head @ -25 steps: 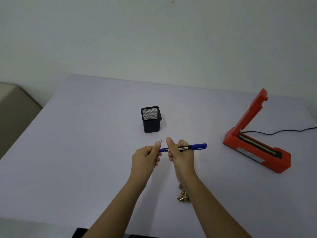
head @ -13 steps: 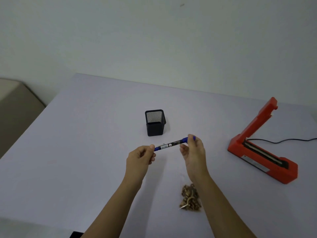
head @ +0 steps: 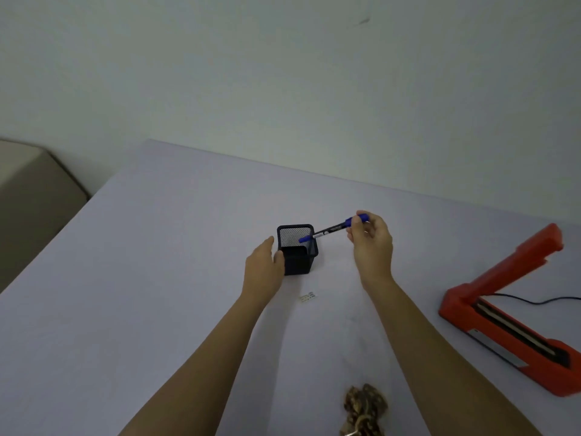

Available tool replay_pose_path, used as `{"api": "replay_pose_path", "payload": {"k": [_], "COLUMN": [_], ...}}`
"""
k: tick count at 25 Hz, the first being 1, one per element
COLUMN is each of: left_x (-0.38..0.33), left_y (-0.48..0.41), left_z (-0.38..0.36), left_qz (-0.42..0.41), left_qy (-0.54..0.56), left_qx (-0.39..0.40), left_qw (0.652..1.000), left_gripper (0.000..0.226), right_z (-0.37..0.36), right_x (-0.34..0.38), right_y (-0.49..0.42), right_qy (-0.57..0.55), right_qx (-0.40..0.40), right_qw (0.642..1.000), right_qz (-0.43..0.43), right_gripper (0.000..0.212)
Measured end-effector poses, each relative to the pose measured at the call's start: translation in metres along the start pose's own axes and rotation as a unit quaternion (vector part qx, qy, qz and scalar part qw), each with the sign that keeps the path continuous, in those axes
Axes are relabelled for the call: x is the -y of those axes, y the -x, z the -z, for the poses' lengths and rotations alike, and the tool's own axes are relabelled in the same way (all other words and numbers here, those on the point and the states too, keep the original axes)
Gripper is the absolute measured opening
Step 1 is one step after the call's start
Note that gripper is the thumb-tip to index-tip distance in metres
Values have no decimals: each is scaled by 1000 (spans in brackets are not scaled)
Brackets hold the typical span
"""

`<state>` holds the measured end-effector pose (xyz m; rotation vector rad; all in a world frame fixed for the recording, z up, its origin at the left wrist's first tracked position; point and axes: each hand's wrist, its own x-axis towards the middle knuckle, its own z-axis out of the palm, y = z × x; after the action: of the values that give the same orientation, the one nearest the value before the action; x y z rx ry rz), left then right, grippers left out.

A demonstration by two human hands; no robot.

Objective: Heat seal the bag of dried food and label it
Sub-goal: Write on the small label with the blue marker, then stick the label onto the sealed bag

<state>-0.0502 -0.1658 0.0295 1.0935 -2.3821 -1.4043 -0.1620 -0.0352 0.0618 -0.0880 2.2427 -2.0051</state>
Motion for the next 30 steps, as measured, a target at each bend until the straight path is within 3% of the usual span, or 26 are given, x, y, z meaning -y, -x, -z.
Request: {"api": "replay_pose_path", "payload": {"k": [3, 7, 10, 14, 15, 17, 19, 21, 24, 27, 30], "left_x": [6, 16, 19, 23, 25, 35, 51, 67, 78, 78, 82], "left_y": [-10, -14, -15, -16, -14, -5, 7, 18, 19, 16, 17], "left_z": [-9, -12, -14, -14, -12, -12, -18, -33, -61, -79, -88], "left_qz": [-48, -84, -100, -106, -88, -34, -6, -13, -57, -106, -170], "left_qy": [-61, -53, -56, -52, -35, 19, 35, -2, -62, -140, -168], "left_qx": [35, 38, 36, 34, 26, -27, -82, -64, 22, 38, 12], "left_qw": [996, 994, 993, 992, 995, 999, 996, 998, 996, 984, 971], "left_gripper": [34, 43, 43, 49, 50, 50, 40, 29, 28, 31, 19], "right_z": [-26, -47, -53, -55, -54, -45, -27, -4, 22, 23, 18], "right_x": [-15, -41, -49, -50, -50, -55, -65, -86, -119, -138, -142], "right_y": [-9, -8, -12, -21, -24, -25, -20, -10, 5, 12, 12], "right_qy": [110, 234, 296, 397, 399, 337, 259, 290, 374, 413, 433], "right_qx": [66, 164, 150, 158, 172, 157, 72, 29, 165, 314, 315], "right_qw": [991, 954, 931, 887, 885, 920, 959, 953, 907, 843, 827], "right_qz": [50, 94, 149, 178, 167, 125, 85, 79, 102, 141, 169], "right_gripper": [15, 20, 22, 44, 50, 55, 44, 31, 26, 37, 38]}}
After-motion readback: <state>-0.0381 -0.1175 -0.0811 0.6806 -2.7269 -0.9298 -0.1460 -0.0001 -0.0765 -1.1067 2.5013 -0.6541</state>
